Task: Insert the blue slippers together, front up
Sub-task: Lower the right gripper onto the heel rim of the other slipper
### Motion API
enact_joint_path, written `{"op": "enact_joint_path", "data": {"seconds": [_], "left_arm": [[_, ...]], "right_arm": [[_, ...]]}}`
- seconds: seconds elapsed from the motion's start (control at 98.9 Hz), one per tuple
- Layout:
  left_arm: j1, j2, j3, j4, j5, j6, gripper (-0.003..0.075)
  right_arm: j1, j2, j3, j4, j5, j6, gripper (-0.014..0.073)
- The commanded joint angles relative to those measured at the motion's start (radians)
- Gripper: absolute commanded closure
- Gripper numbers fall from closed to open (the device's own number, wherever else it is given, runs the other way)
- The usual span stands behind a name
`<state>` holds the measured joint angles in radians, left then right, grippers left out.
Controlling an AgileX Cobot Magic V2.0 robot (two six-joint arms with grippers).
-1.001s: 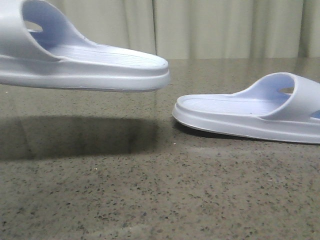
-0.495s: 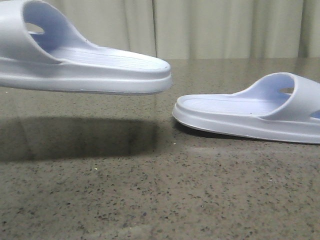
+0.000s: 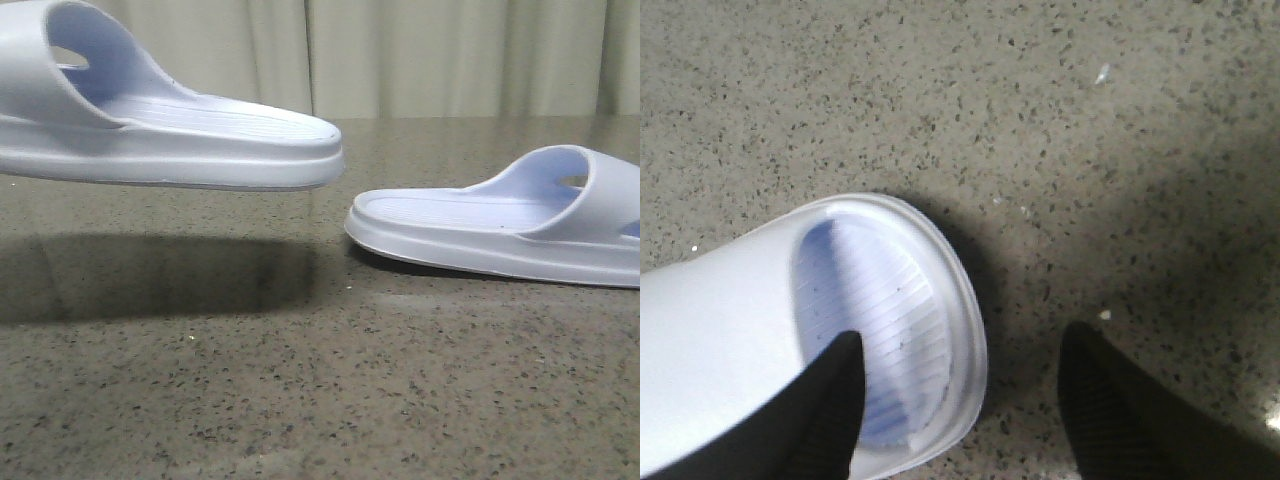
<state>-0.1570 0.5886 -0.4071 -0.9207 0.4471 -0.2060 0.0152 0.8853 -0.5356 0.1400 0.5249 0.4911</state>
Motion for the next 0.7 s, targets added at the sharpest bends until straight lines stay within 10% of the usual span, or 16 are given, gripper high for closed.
{"op": "enact_joint_path", "data": {"seconds": [0.0,0.687], "left_arm": [[-0.008,-0.001,-0.039,-0.032,-0.036,0.001,0.0704],[-0.008,-0.001,-0.039,-0.032,-0.036,0.001,0.0704]], "right_arm": [[-0.008,0.012,-0.024,0.009,-0.069,0.001,0.0225],[-0.008,0.095,-0.024,0.032,-0.124,0.001,0.0225]]}}
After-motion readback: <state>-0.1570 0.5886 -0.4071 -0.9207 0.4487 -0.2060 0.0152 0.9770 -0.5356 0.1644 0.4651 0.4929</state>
